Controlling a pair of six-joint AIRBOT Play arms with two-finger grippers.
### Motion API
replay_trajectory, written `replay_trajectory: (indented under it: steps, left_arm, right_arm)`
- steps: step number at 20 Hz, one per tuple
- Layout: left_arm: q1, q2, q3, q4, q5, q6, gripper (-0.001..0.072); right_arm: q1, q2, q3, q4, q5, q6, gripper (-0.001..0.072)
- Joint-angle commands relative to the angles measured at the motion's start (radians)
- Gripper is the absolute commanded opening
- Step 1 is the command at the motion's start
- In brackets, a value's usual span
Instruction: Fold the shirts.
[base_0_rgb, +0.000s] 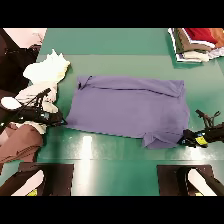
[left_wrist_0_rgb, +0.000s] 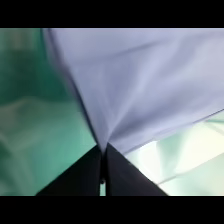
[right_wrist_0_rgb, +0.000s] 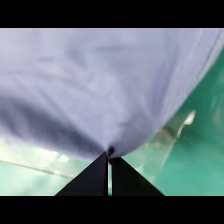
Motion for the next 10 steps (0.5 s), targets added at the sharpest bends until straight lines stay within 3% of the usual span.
replay_trajectory:
  steps: [1, 4, 6, 10]
  left_arm:
    - [0.001, 0.185, -0.010, 0.163, -0.146, -0.046, 0.0019]
    - [0.001, 0.331, -0.020, 0.109, -0.225, -0.125, 0.0020]
    - [0.001, 0.362, -0.010, 0.002, -0.225, -0.128, 0.0020]
    - [0.001, 0.303, 0.045, -0.031, -0.084, -0.136, 0.0020]
  right_arm:
    - [-0.016, 0.204, 0.000, -0.068, 0.112, 0.042, 0.0013]
    - [-0.014, 0.356, 0.002, -0.071, 0.151, 0.091, 0.0013]
    - [0.011, 0.405, 0.052, -0.074, 0.143, 0.106, 0.0013]
    - [0.101, 0.294, 0.259, -0.074, 0.084, 0.120, 0.0013]
